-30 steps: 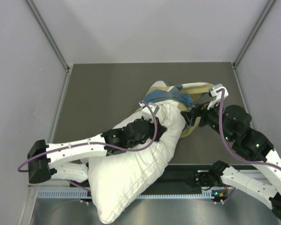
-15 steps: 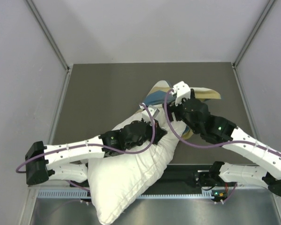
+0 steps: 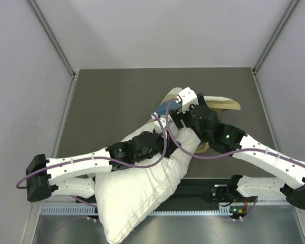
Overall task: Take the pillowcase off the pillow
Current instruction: Pull out the pillow
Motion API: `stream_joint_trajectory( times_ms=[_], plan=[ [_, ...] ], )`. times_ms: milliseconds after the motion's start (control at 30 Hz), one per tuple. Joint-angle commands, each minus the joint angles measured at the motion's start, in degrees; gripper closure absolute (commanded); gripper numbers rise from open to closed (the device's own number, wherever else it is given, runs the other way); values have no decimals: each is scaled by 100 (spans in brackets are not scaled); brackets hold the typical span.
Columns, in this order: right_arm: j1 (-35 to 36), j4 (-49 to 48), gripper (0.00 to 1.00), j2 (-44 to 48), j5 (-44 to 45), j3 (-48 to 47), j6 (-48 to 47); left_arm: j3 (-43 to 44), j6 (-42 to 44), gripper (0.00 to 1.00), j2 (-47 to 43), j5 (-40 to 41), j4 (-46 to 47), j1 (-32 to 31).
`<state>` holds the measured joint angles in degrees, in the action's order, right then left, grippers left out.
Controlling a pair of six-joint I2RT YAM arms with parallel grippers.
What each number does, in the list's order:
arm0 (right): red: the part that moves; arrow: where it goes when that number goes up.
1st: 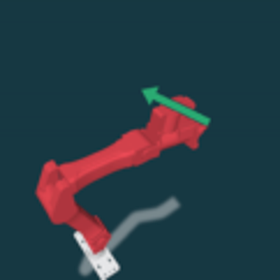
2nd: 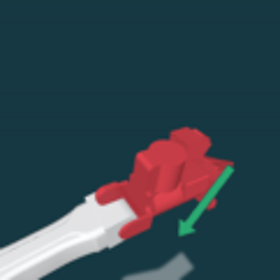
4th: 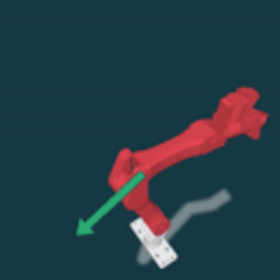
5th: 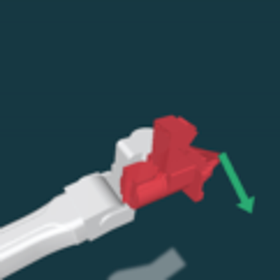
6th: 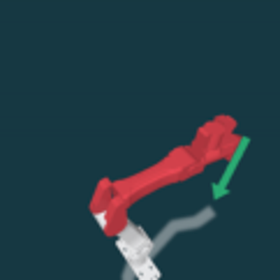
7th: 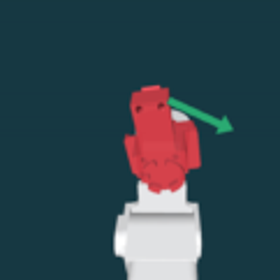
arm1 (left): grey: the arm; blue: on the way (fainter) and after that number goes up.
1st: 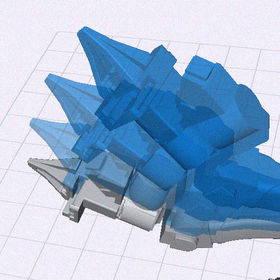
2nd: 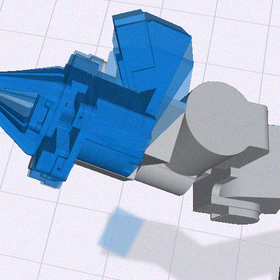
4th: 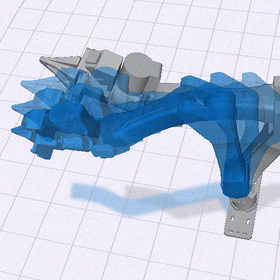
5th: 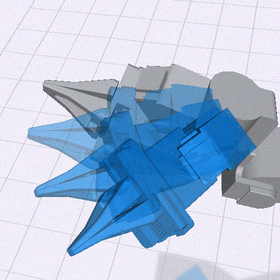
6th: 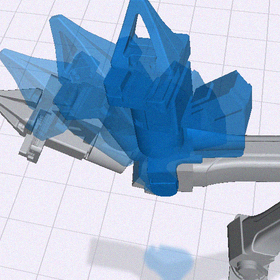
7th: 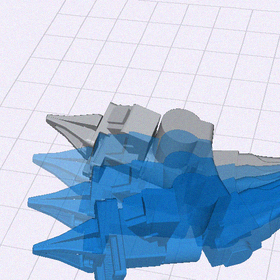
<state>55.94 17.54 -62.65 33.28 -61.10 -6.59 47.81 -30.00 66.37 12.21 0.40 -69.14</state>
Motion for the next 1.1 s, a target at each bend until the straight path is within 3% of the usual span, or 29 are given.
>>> stream_joint_trajectory(
  times_ms=[0,267,567,967,1067],
  plan=[
    [127,-58,15,86,-164,-42,-71,-299,231,100,-159,-105,-1534,6],
    [294,627,15,174,-190,-376,-79,-334,240,100,-203,-43,-1561,6],
    [347,593,15,61,-93,-324,-97,-308,275,100,-150,-52,-1587,15],
    [-83,-1173,17,-572,706,63,-624,-624,29,100,-387,-324,-1526,-3],
    [-346,-1507,32,-652,820,133,-800,-764,-15,100,-537,-333,-1517,-11]
  ],
)
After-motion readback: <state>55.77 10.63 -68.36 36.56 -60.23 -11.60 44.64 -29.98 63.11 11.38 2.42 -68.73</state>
